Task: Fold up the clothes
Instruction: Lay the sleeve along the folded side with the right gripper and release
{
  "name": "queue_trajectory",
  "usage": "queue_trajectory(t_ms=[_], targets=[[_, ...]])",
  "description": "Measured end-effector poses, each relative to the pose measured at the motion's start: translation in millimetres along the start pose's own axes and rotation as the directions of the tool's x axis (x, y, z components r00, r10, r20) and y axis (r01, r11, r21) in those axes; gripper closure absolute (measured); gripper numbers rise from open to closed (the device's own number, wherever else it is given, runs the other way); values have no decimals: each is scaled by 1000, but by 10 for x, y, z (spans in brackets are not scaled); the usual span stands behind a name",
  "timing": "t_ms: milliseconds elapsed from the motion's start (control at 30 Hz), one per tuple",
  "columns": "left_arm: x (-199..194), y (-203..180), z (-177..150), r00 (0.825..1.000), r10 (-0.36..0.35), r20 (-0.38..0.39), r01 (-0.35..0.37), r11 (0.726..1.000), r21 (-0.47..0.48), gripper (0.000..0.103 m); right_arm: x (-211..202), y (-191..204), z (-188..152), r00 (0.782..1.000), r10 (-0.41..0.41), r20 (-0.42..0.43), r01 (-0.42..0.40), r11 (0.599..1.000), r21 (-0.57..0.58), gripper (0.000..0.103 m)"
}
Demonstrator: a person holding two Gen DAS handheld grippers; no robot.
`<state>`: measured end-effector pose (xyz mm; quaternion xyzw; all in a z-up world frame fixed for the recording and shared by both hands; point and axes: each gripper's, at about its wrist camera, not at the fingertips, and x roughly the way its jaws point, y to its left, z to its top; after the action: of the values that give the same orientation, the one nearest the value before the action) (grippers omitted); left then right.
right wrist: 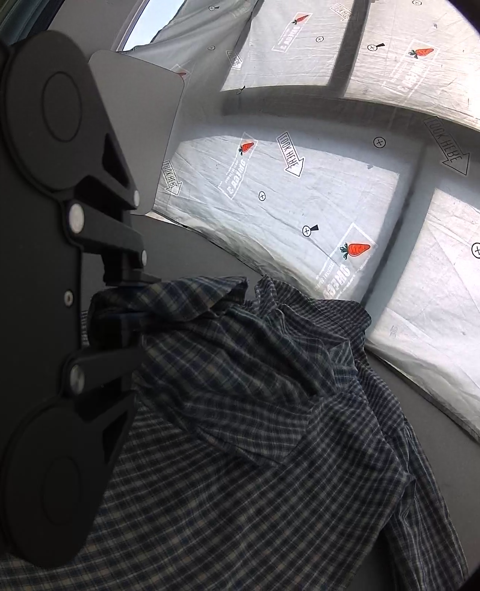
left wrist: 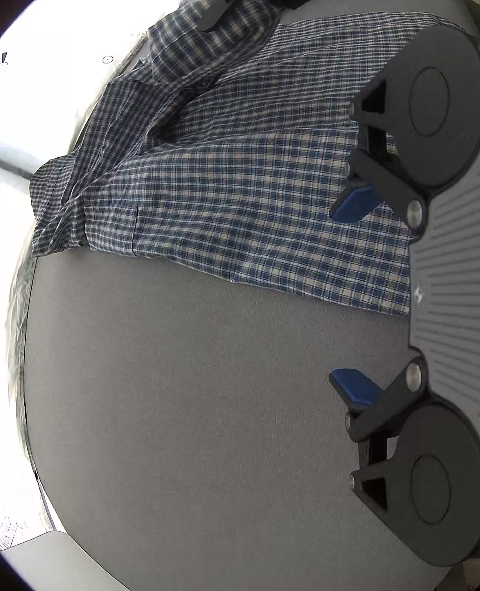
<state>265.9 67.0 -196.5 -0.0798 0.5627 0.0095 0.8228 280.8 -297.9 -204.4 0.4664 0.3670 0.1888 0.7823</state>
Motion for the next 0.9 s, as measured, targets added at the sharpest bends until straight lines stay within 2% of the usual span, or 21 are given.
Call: queue_trajectory(t_ms=[433, 700, 900], targets=[[-112, 215, -298, 999, -3, -40, 3, 1000, 7, 16, -17, 172, -543, 995, 26, -99, -32, 998, -58, 90], [-129, 298, -410, 998, -2, -60, 2, 1000, 1, 16, -2, 89, -782, 985, 29, -167, -32, 999, -14, 90], [-132, 300, -489, 997, -10, -71, 10, 1000, 5, 16, -48, 43, -938, 978, 3, -207, -10, 999, -34, 90]])
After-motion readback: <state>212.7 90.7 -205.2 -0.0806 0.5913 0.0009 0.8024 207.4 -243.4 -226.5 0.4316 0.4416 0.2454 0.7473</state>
